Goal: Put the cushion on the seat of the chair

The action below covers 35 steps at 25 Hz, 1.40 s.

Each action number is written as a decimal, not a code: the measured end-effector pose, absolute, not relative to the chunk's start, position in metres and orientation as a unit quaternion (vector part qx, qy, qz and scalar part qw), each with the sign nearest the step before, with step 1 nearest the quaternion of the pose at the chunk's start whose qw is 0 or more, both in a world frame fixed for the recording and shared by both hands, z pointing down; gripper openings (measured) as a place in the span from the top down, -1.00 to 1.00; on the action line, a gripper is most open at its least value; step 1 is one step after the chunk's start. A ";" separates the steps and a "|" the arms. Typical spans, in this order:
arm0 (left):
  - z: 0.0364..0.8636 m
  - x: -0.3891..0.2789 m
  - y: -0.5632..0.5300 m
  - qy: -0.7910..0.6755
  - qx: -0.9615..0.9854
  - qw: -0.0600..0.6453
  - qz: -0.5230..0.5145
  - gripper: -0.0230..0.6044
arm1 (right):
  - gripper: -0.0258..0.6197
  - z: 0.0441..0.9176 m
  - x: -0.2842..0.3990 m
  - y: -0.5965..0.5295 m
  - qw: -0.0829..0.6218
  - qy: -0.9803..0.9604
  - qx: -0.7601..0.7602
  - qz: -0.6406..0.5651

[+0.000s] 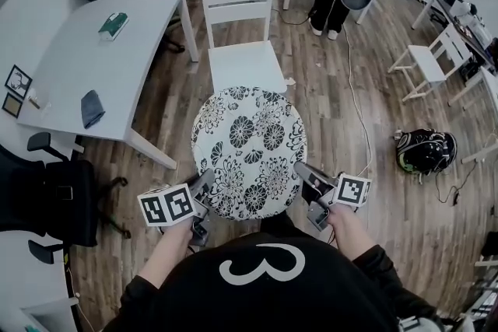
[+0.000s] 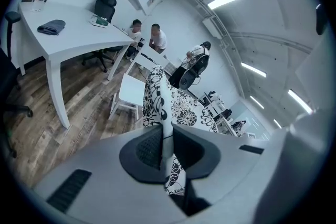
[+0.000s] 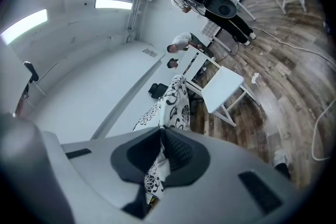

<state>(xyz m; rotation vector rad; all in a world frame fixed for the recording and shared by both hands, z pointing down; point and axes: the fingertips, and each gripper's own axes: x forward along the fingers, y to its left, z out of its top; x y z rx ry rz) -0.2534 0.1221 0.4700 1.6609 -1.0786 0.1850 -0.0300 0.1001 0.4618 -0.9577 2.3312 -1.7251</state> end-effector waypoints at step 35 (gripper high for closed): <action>0.581 -0.150 -0.167 -0.511 0.620 0.588 0.094 0.80 | 0.85 0.570 0.060 -0.222 0.011 0.743 -0.261 -0.616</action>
